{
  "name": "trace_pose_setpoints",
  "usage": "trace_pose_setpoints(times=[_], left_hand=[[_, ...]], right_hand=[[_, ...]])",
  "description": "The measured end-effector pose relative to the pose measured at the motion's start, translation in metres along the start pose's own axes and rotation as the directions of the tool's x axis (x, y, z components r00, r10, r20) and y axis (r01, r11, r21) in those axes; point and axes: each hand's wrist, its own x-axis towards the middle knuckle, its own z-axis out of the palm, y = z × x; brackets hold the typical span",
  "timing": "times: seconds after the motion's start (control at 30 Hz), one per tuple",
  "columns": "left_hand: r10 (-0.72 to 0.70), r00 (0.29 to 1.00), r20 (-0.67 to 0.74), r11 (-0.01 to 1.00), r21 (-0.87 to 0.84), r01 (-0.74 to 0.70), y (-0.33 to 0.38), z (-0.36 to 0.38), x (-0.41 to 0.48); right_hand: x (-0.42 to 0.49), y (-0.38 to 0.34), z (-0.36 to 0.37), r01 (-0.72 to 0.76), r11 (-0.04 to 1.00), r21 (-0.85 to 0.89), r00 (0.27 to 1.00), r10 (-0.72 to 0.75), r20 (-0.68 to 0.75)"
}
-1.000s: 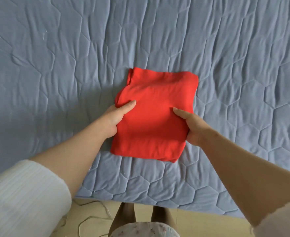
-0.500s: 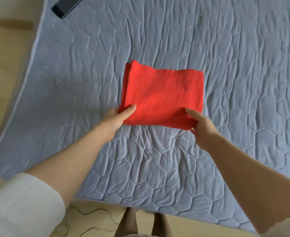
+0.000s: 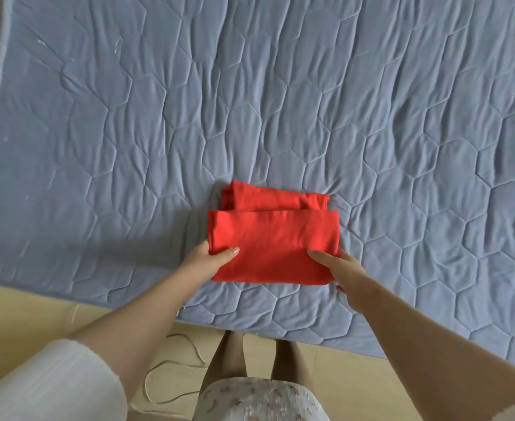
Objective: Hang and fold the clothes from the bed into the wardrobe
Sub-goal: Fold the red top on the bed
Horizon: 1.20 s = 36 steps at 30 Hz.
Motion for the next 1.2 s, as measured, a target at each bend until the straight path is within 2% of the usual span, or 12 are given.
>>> trace_pose_setpoints(times=[0.13,0.3,0.43,0.67,0.73,0.8,0.87,0.93,0.97,1.0,1.1,1.2], left_hand=[[0.185,0.972,-0.142,0.975,0.153,-0.163,0.024,0.005,0.006],[0.377,0.901,-0.217,0.926,0.106,-0.362,0.052,0.002,-0.004],[0.45,0.848,-0.28,0.893,0.128,-0.431,0.073,-0.004,0.002],[0.379,0.885,-0.271,0.874,0.419,-0.246,0.064,0.017,0.048],[0.328,0.873,-0.36,0.906,0.382,-0.183,0.061,0.023,0.051],[0.362,0.785,-0.502,0.908,0.382,-0.174,0.062,0.03,0.04],[0.577,0.632,-0.518,0.785,0.567,-0.252,0.064,0.042,0.024],[0.826,0.489,-0.282,0.492,0.783,-0.379,0.062,0.058,0.014],[0.879,0.455,-0.146,0.349,0.847,-0.402,0.059,0.063,0.013],[0.886,0.462,-0.051,0.256,0.883,-0.394,0.055,0.066,0.016],[0.83,0.558,0.029,0.178,0.933,-0.313,0.043,0.06,0.044],[0.794,0.601,0.085,0.147,0.934,-0.326,0.039,0.048,0.075]], right_hand=[[0.006,-0.01,0.008,0.121,0.99,0.068,0.992,-0.118,-0.036],[0.0,-0.028,0.003,0.238,0.944,0.23,0.97,-0.219,-0.103],[0.005,-0.046,-0.003,0.301,0.908,0.292,0.953,-0.279,-0.117],[0.05,-0.031,0.012,0.185,0.982,-0.043,0.938,-0.189,-0.291],[0.054,-0.028,0.015,0.137,0.971,-0.198,0.858,-0.216,-0.466],[0.047,-0.029,0.02,0.13,0.908,-0.399,0.698,-0.369,-0.614],[0.032,-0.03,0.033,0.278,0.753,-0.596,0.574,-0.628,-0.525],[0.022,-0.027,0.047,0.368,0.503,-0.782,0.495,-0.818,-0.293],[0.021,-0.024,0.052,0.38,0.386,-0.841,0.486,-0.856,-0.173],[0.023,-0.021,0.055,0.386,0.309,-0.869,0.528,-0.847,-0.067],[0.048,-0.011,0.057,0.37,0.264,-0.891,0.684,-0.726,0.069],[0.078,-0.012,0.056,0.323,0.189,-0.927,0.701,-0.706,0.101]])
